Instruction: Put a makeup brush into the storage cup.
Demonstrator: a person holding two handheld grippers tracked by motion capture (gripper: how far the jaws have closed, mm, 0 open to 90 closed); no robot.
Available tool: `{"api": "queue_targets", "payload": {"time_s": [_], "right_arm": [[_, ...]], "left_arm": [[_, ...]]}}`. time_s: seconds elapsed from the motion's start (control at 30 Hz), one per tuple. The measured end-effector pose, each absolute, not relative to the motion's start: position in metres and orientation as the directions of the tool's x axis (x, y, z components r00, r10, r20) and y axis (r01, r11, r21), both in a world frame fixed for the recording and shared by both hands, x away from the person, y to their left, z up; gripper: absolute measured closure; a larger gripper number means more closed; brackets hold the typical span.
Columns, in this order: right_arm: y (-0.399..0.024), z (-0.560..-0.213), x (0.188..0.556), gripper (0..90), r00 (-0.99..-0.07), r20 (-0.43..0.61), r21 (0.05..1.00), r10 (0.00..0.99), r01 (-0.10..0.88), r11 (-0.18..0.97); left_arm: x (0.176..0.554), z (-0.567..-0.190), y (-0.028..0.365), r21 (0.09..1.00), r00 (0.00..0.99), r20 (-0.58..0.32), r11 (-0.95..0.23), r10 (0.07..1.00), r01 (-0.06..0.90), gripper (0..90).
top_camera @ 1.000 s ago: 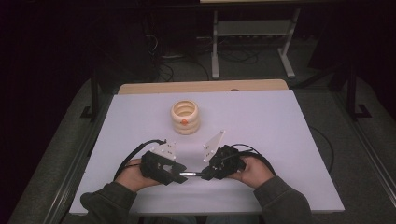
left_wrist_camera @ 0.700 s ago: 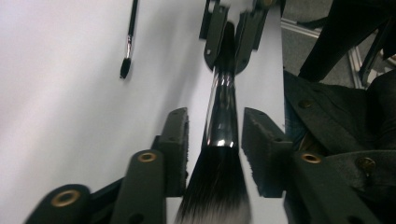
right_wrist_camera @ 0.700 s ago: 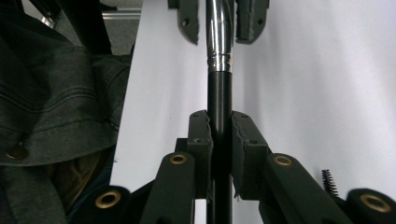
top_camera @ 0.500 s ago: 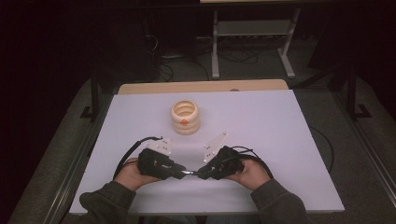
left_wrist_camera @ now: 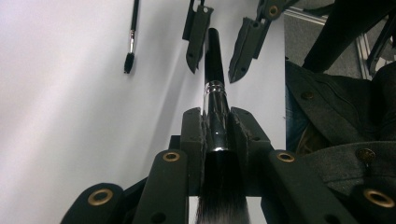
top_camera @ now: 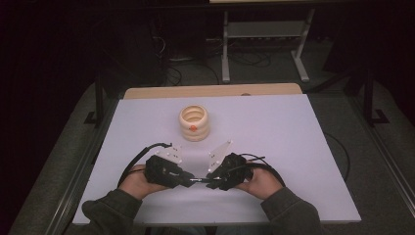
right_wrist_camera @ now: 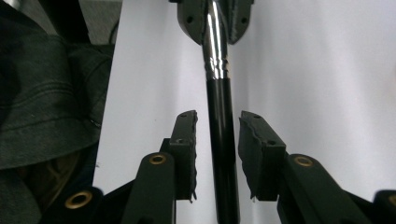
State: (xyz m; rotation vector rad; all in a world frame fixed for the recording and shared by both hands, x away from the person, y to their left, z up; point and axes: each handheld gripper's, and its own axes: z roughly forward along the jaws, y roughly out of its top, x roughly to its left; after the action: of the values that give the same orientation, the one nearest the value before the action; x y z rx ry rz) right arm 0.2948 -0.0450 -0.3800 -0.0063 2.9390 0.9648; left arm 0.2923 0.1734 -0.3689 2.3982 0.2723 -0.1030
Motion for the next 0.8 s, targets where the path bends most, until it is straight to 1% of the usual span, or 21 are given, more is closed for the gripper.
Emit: {"api": "queue_targets", "payload": {"time_s": [0.07, 0.17, 0.3, 0.47, 0.5, 0.57, 0.67, 0.73, 0.8], "right_arm": [[-0.043, -0.38, 0.294, 68.4, -0.999, -0.048, 0.581, 0.006, -0.023, 0.814], [-0.038, -0.382, 0.293, 74.0, -0.998, -0.06, 0.557, 0.004, -0.031, 0.83], [-0.035, -0.383, 0.294, 72.7, -0.999, -0.046, 0.557, 0.023, -0.007, 0.831], [-0.03, -0.382, 0.293, 71.4, -0.998, -0.055, 0.563, 0.009, -0.023, 0.826], [-0.029, -0.382, 0.294, 71.9, -0.998, -0.057, 0.563, 0.005, -0.028, 0.826], [-0.026, -0.383, 0.294, 76.4, -0.999, -0.052, 0.558, -0.003, -0.031, 0.829], [-0.025, -0.385, 0.293, 78.1, -0.999, -0.047, 0.551, -0.019, -0.042, 0.834], [-0.025, -0.385, 0.293, 78.3, -0.999, -0.048, 0.555, -0.024, -0.046, 0.831], [-0.027, -0.385, 0.293, 78.3, -0.999, -0.036, 0.569, -0.018, -0.035, 0.822]], "left_arm": [[0.292, -0.369, 0.173, 0.648, 0.975, -0.147, -0.728, 0.168, 0.223, 76.2], [0.292, -0.369, 0.171, 0.642, 0.978, -0.139, -0.738, 0.154, 0.208, 76.2], [0.291, -0.371, 0.169, 0.627, 0.977, -0.143, -0.749, 0.159, 0.214, 76.2], [0.292, -0.37, 0.168, 0.625, 0.978, -0.143, -0.752, 0.155, 0.21, 76.1], [0.292, -0.369, 0.167, 0.623, 0.977, -0.144, -0.753, 0.155, 0.211, 76.2], [0.292, -0.368, 0.166, 0.623, 0.98, -0.133, -0.756, 0.15, 0.2, 76.2], [0.292, -0.369, 0.166, 0.619, 0.981, -0.135, -0.761, 0.141, 0.195, 75.9], [0.291, -0.369, 0.167, 0.627, 0.979, -0.136, -0.752, 0.152, 0.204, 74.2], [0.291, -0.368, 0.169, 0.631, 0.976, -0.136, -0.745, 0.17, 0.218, 65.1]]}}
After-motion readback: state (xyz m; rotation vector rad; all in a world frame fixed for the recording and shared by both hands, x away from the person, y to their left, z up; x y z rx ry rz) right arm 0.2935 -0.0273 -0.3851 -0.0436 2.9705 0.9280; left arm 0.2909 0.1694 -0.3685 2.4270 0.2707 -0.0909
